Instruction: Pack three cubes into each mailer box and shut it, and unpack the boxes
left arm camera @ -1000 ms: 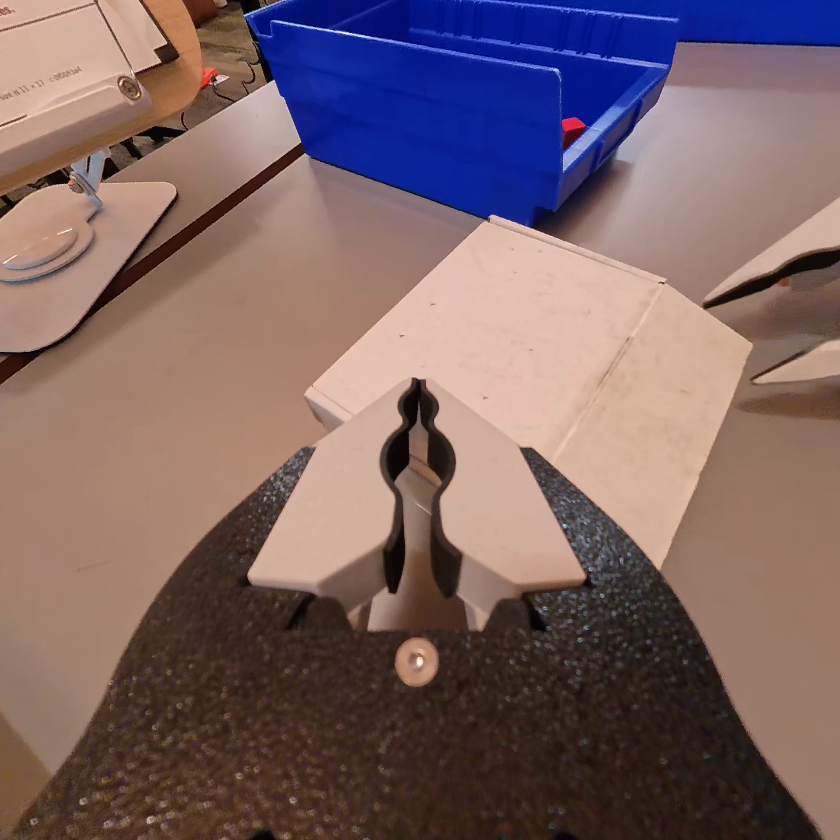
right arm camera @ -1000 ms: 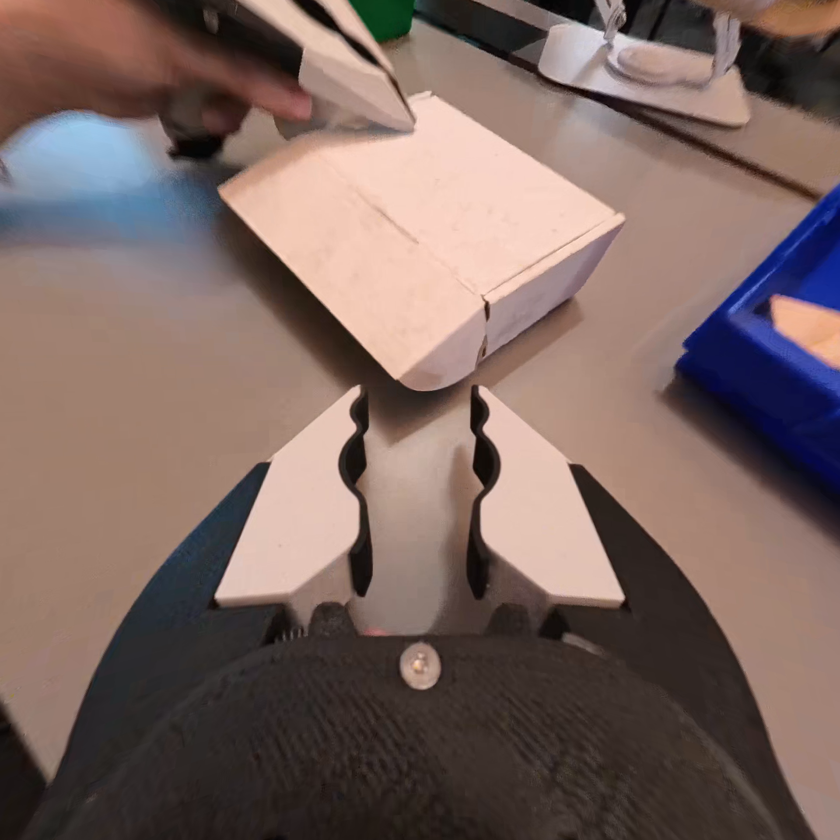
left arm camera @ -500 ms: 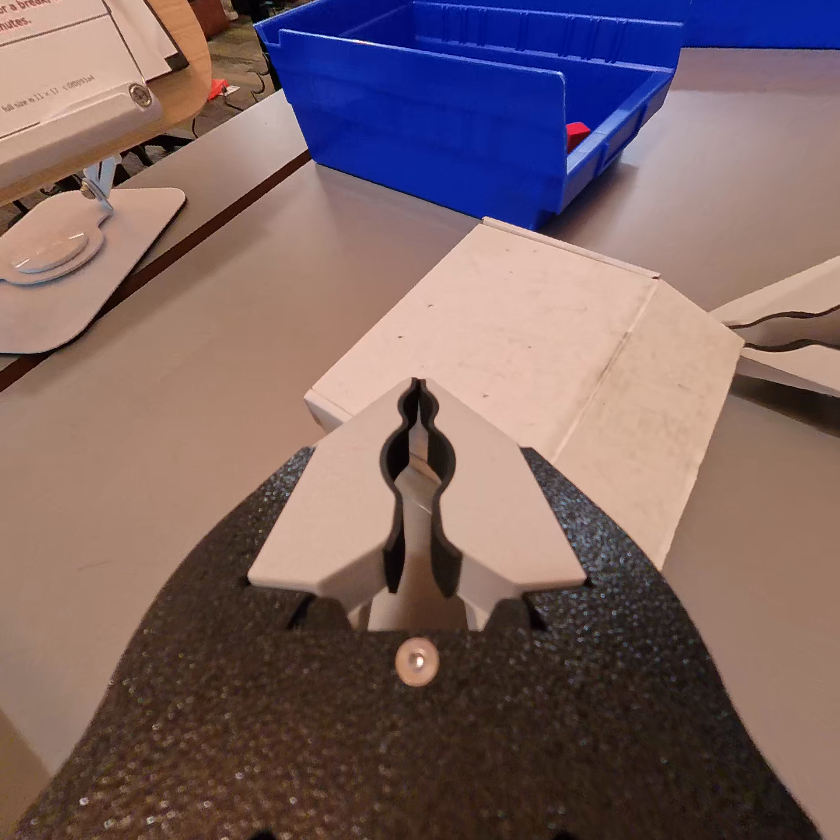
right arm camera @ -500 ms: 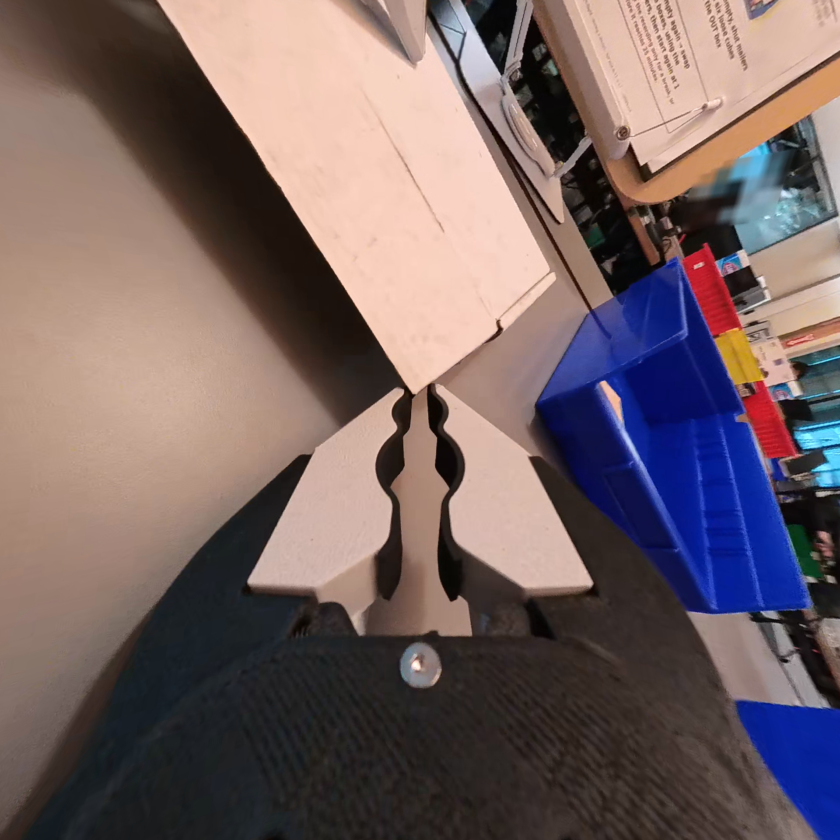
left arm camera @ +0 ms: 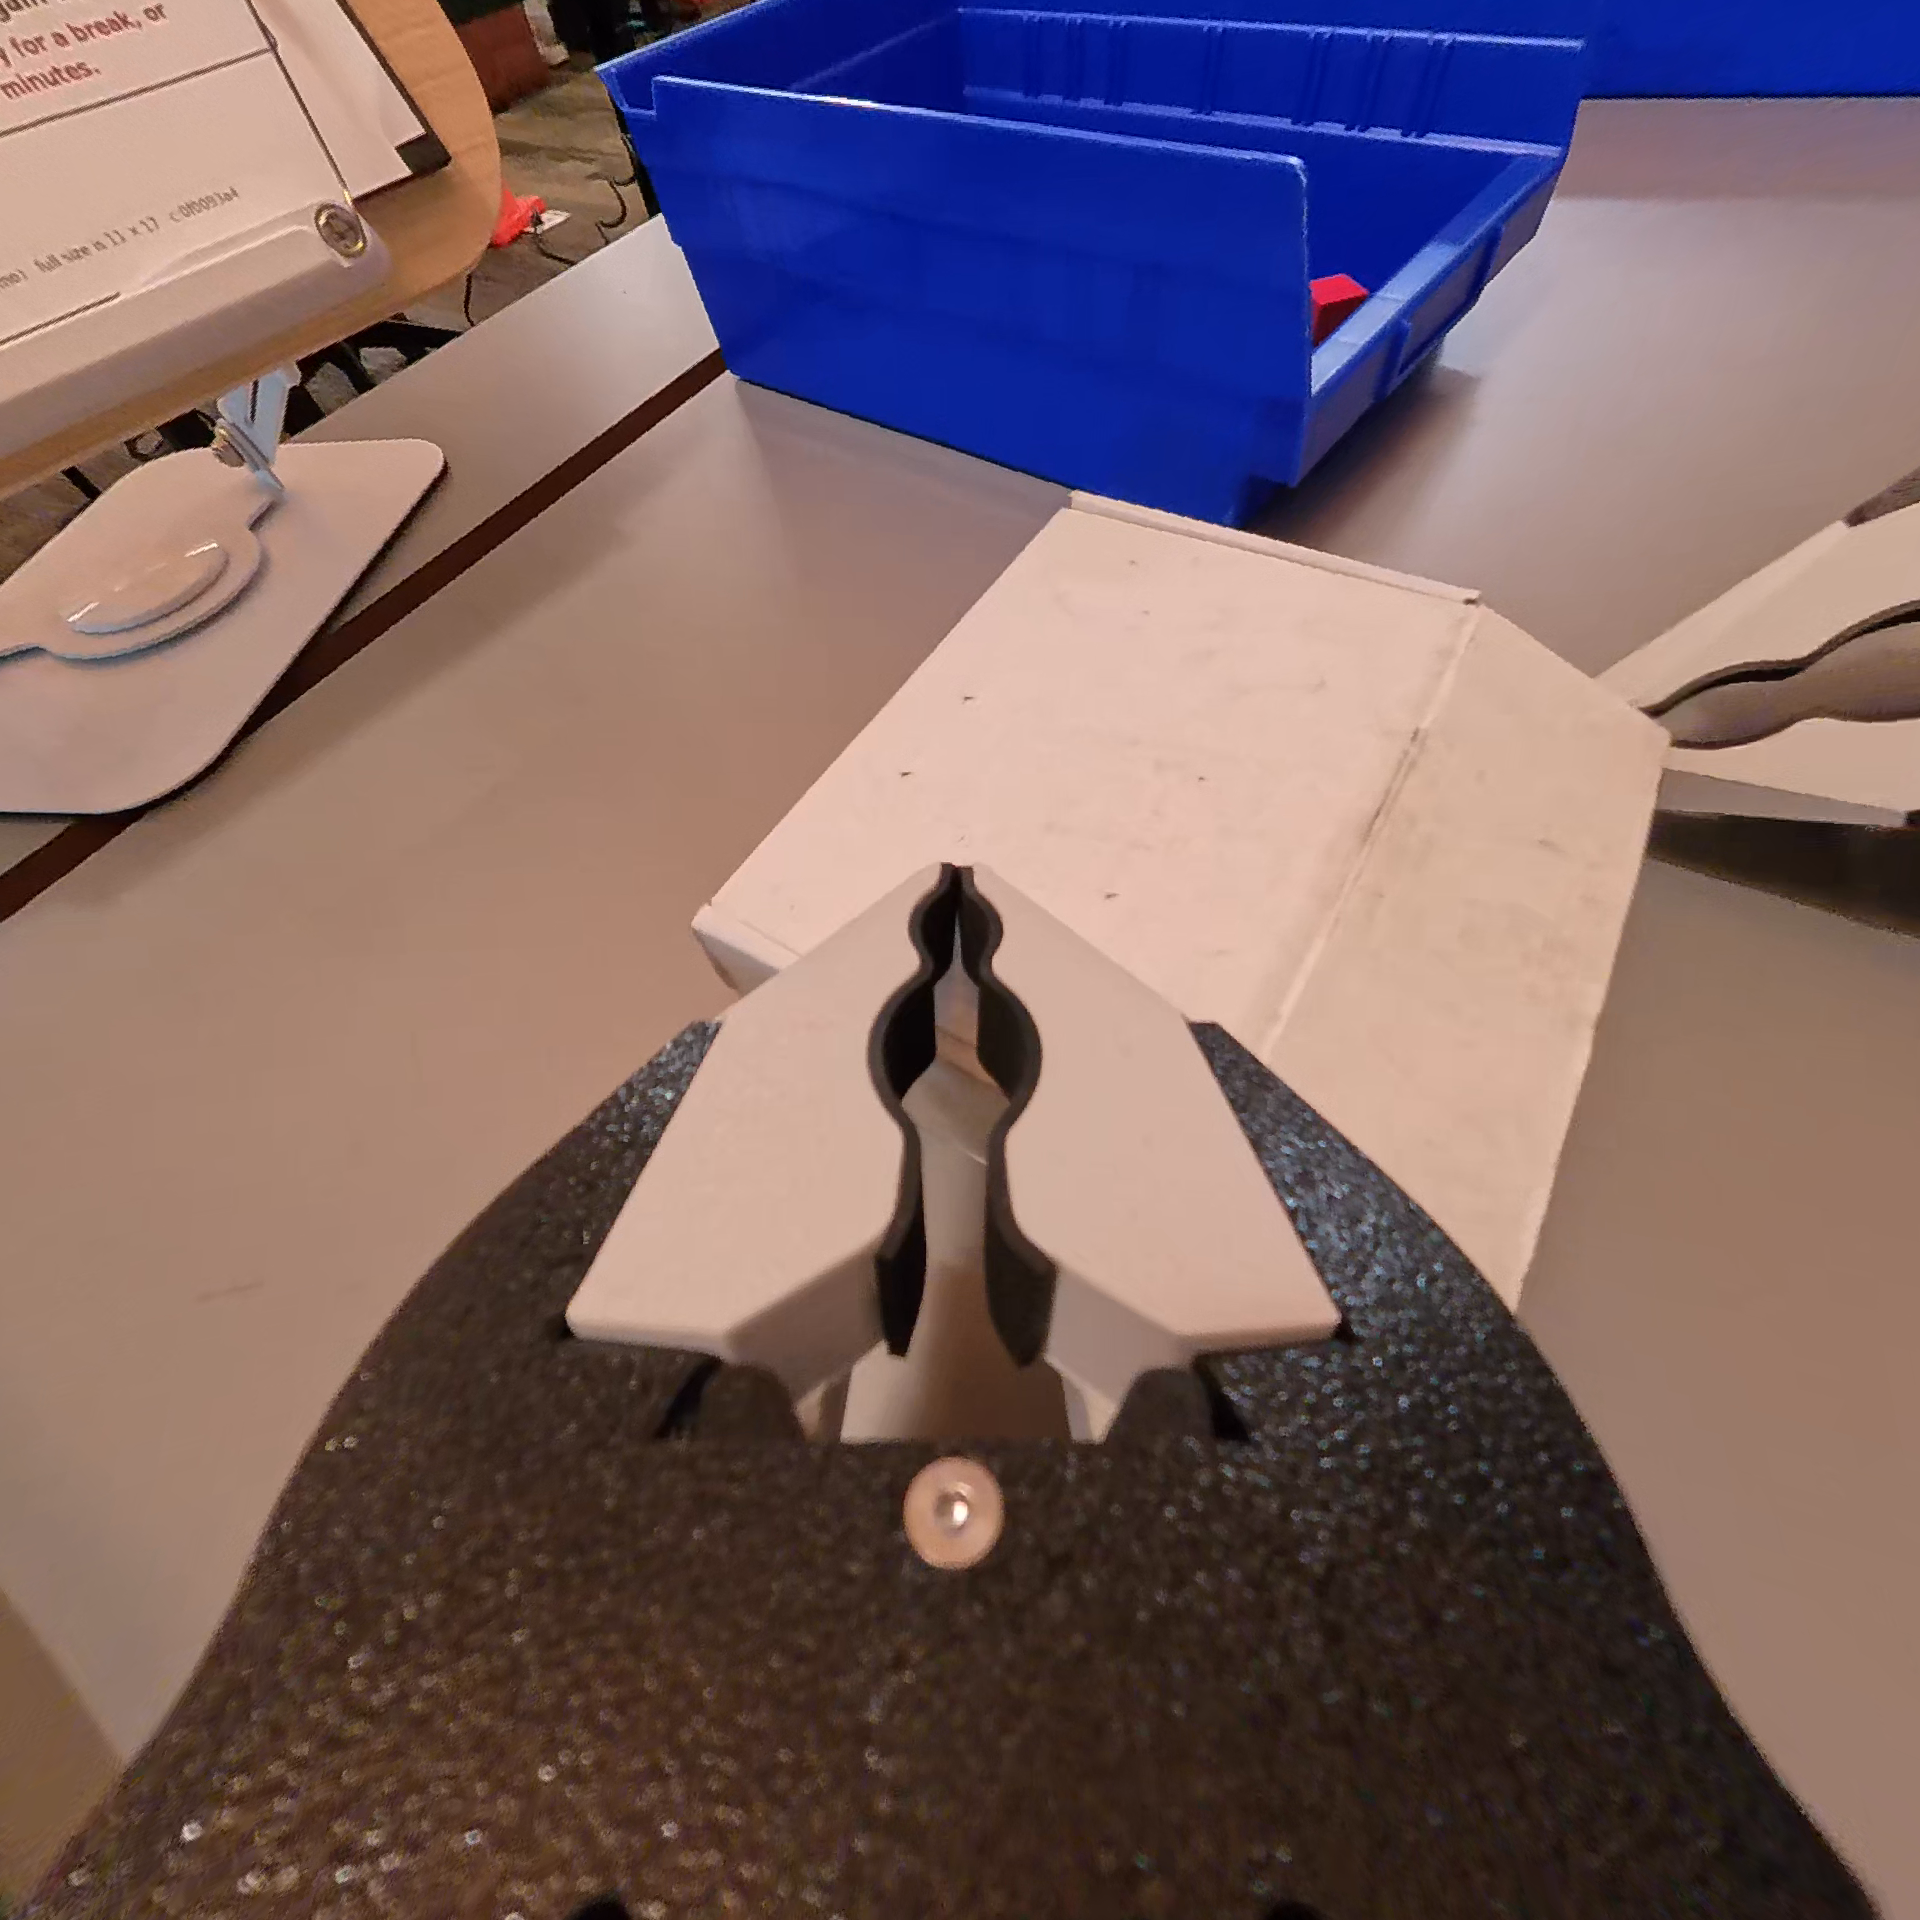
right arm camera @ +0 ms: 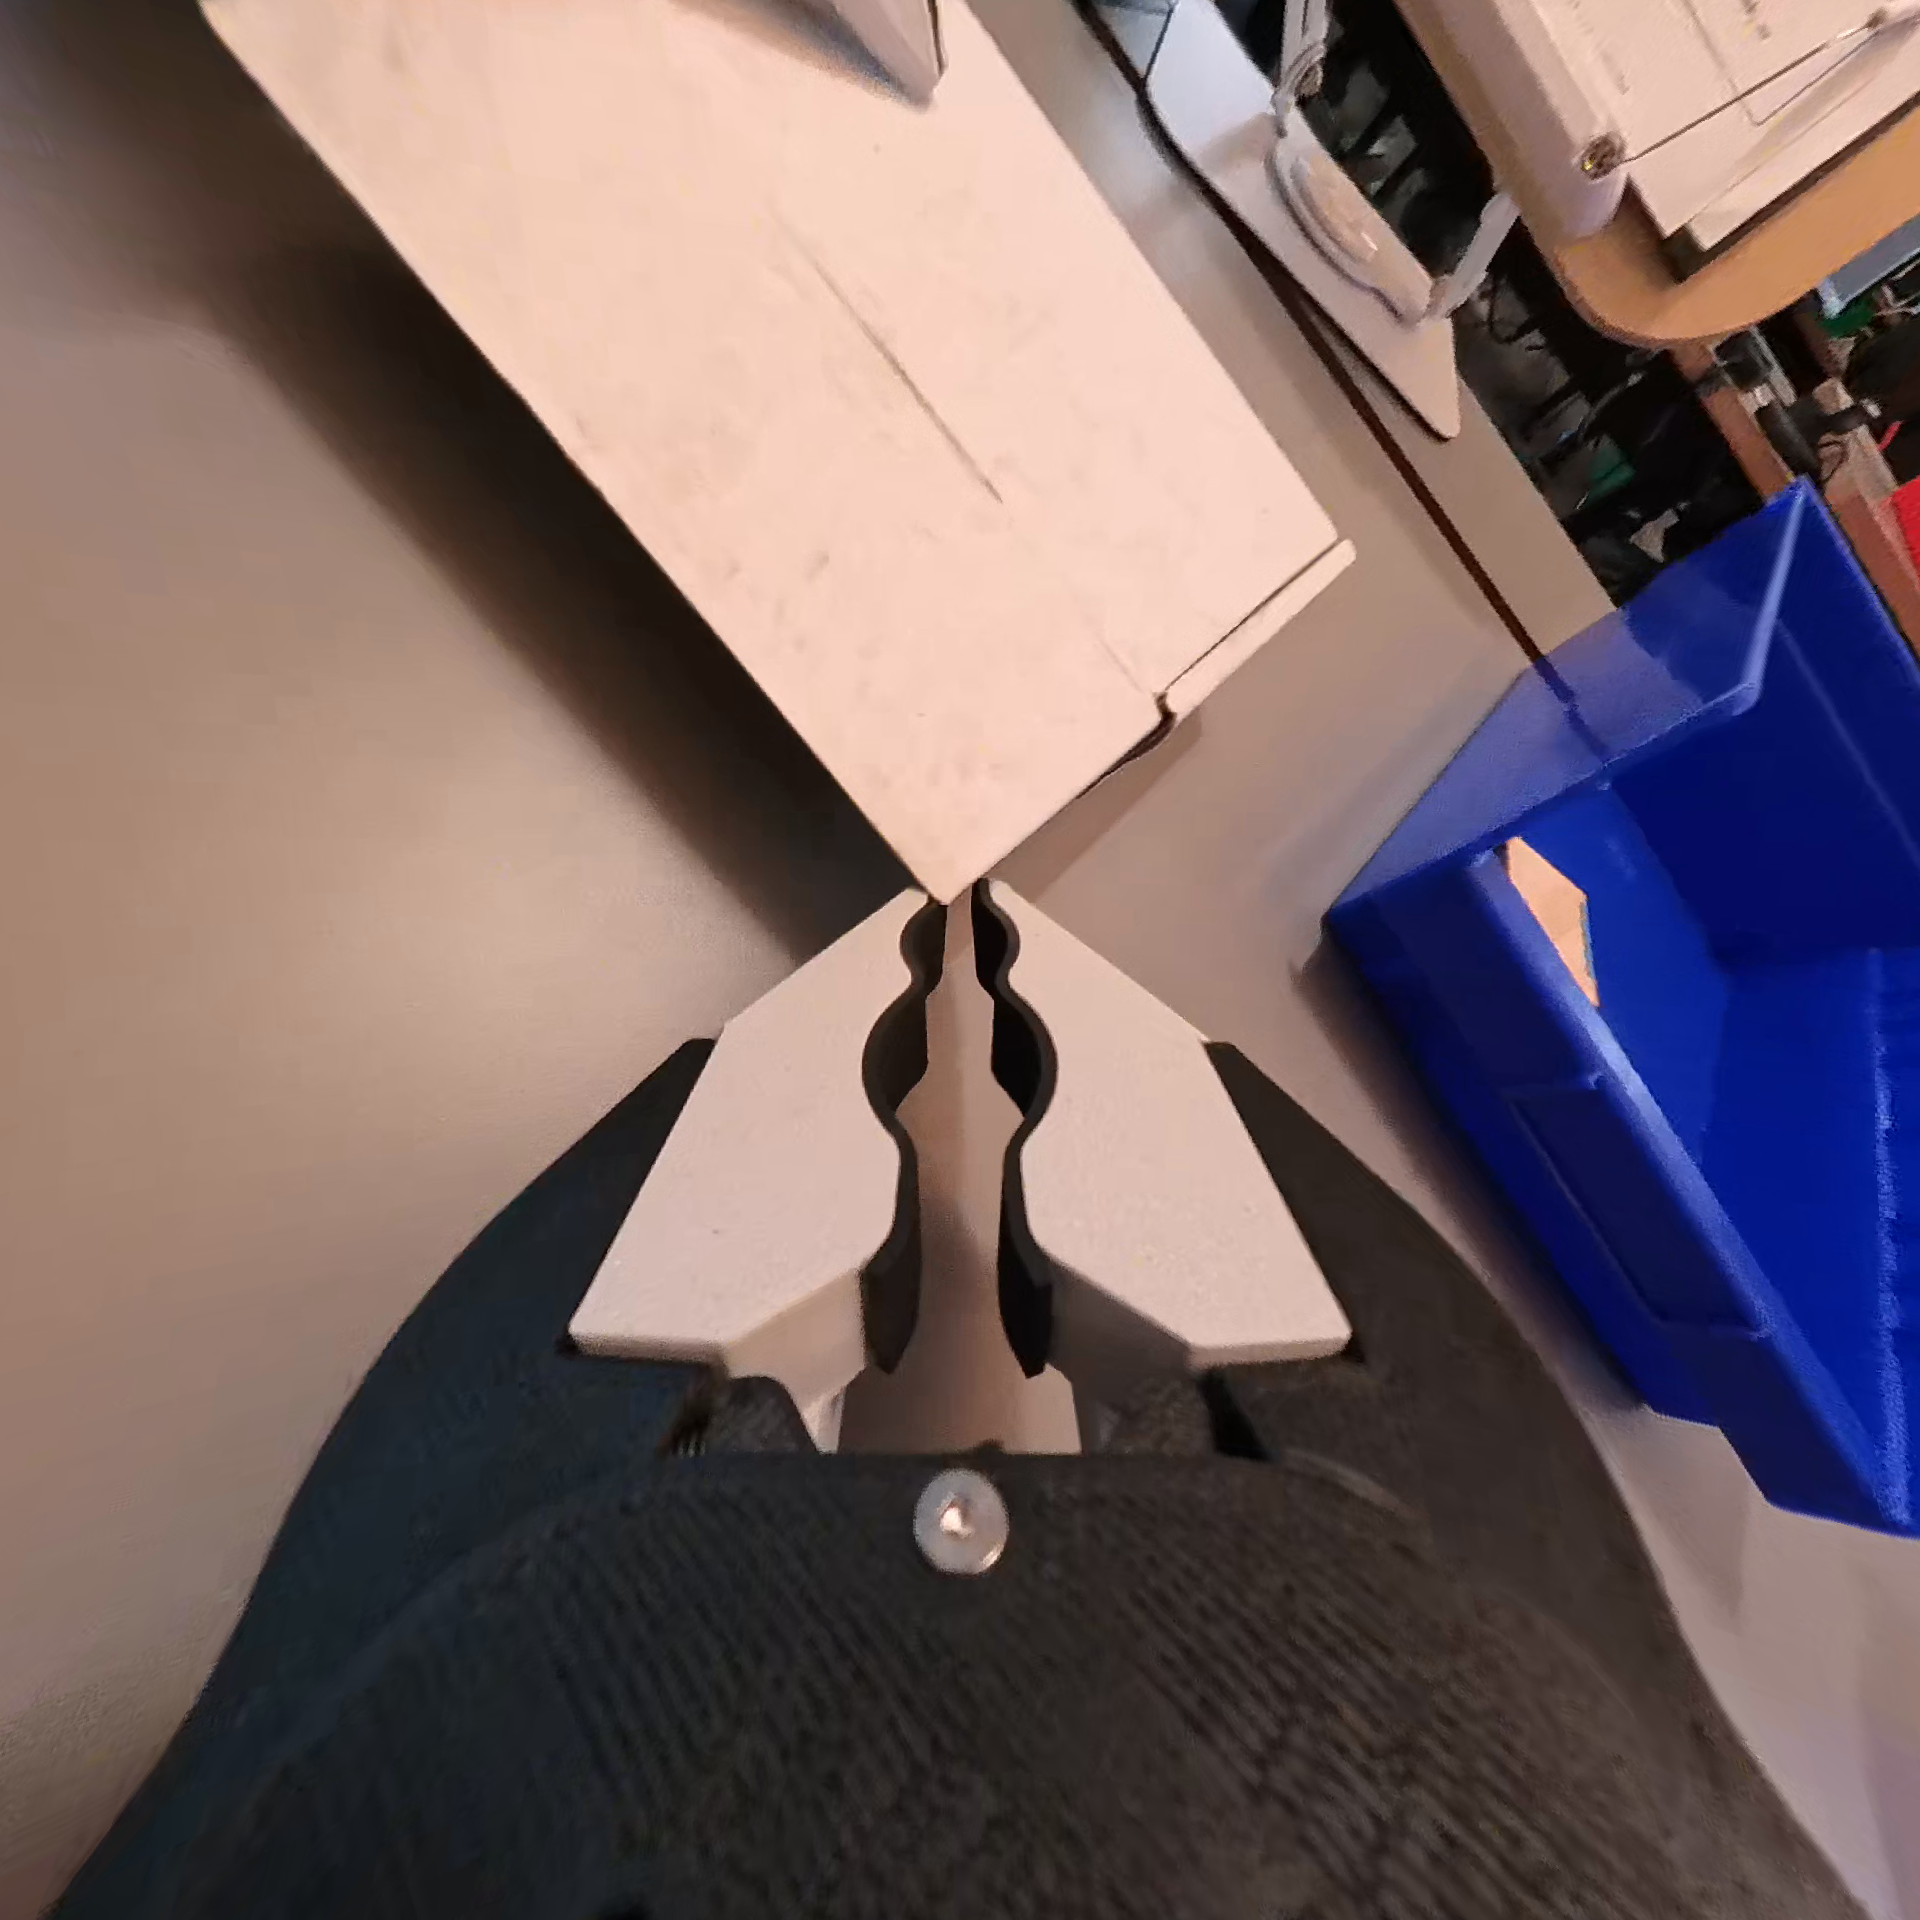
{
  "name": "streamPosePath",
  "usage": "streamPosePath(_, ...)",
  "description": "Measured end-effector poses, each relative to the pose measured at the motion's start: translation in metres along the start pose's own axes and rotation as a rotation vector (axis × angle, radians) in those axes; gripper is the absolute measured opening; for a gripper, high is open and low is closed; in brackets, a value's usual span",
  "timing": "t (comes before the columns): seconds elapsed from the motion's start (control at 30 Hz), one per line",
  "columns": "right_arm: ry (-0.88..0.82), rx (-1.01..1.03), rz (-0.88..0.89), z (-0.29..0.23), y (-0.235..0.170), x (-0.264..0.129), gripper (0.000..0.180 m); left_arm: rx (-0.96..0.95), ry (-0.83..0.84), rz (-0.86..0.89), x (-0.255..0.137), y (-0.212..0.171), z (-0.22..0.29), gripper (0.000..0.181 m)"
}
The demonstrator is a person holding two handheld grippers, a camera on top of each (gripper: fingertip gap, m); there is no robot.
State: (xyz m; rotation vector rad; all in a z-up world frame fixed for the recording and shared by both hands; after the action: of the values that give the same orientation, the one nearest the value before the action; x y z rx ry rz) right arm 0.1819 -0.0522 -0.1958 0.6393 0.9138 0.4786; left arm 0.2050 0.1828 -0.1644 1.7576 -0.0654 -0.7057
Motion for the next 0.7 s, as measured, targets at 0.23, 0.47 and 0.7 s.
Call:
streamPosePath(0.23,0.012,0.018,0.157,0.011,-0.005,-0.021,0.041,0.000,0.000,0.004,0.000,0.000,0.000,0.000)
streamPosePath(0.47,-0.085,0.318,0.537,0.063,0.020,-0.042,0.000,0.004,0.007,-0.003,0.000,0.001,0.001,0.000)
streamPosePath(0.7,-0.046,-0.060,0.137,0.070,0.060,0.033,0.000,-0.002,0.016,0.007,0.000,0.000,0.002,0.000)
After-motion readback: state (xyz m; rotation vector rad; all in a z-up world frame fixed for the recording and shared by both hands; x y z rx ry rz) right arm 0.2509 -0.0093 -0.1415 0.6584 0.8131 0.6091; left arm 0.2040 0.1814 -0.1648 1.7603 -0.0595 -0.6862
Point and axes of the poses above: each gripper's, where its closed fingertips meet, x out along the fingers, y out of its top, z = x × y across the jaws, the point moved 9 cm from there along -x, back along the fingers, and after that the axes turned 6 degrees about y, right-handed, at the moved point
